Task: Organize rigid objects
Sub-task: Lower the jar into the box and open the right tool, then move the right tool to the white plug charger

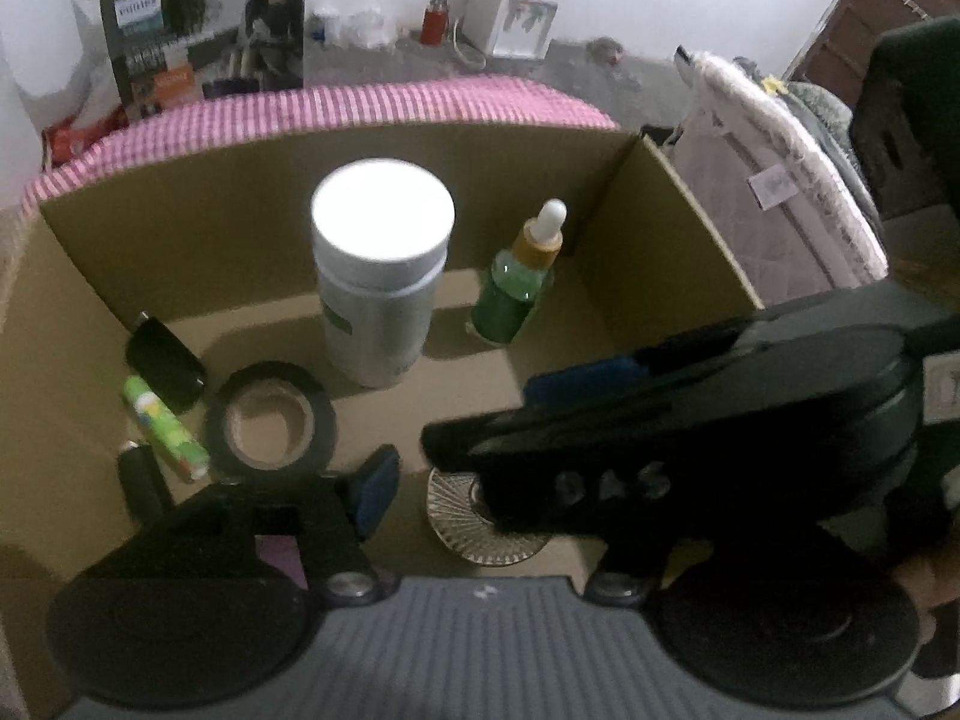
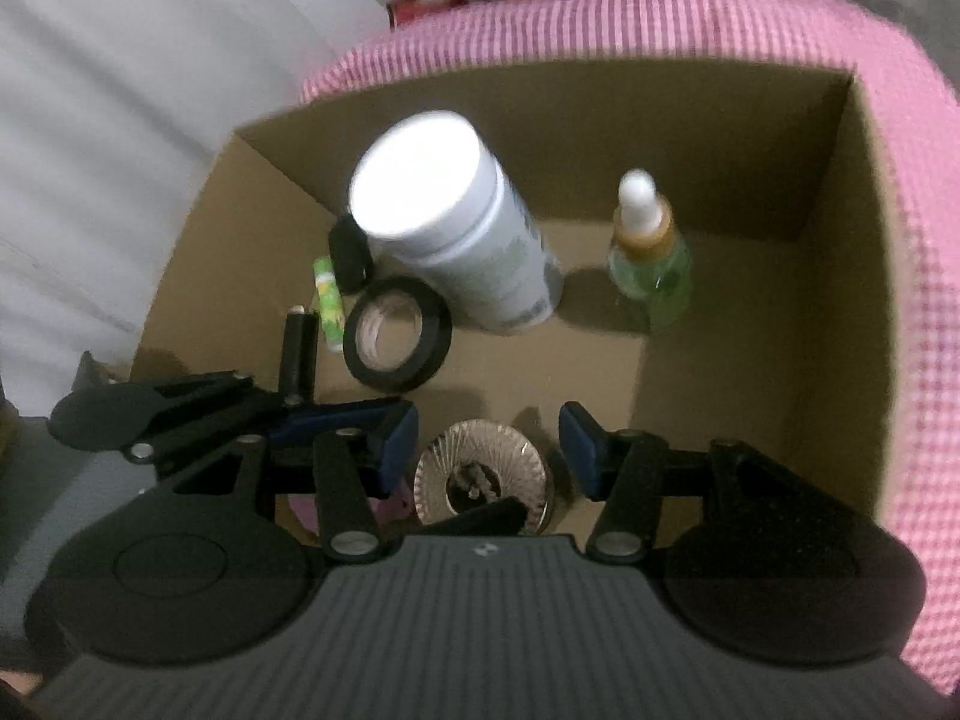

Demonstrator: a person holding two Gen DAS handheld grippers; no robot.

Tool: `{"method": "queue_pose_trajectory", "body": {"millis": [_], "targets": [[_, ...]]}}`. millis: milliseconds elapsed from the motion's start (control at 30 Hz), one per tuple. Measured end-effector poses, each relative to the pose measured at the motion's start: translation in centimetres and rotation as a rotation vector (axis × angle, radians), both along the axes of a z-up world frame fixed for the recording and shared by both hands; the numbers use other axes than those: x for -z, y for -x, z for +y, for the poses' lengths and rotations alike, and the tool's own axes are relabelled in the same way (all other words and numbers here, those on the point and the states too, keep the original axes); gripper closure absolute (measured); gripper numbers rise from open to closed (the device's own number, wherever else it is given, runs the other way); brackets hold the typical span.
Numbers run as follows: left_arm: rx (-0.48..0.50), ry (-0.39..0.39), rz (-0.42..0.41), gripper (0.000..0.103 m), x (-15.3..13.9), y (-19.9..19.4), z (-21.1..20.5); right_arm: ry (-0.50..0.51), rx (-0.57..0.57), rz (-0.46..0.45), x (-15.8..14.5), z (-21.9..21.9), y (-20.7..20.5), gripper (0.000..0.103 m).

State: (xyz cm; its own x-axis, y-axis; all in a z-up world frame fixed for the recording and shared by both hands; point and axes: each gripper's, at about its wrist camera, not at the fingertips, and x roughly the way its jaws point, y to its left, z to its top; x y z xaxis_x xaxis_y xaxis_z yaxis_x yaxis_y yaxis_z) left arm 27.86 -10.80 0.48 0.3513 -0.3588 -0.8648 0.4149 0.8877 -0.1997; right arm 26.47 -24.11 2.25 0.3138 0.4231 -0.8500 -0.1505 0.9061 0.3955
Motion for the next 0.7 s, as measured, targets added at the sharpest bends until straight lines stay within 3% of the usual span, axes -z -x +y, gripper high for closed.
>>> {"method": "queue_pose_trajectory", "body": {"millis": [167, 400, 533, 700], "targets": [[0.015, 0.018, -0.110, 0.026, -2.7, 2.7, 1.5, -0.066, 0.061, -0.183, -4.1, -1.5, 3.0, 0.048], [0.038, 0.017, -0.267, 0.020, -6.5, 8.7, 4.3, -0.197, 0.107, -0.444, -9.1, -3.4, 12.2, 0.047], [0.047, 0.037, -0.316, 0.018, -7.5, 12.3, 5.8, -0.281, 0.122, -0.465, -8.4, -3.6, 16.4, 0.047], [0.038, 0.058, -0.327, 0.017, -6.6, 15.5, 7.4, -0.349, 0.154, -0.439, -5.8, -3.0, 19.9, 0.047]]}}
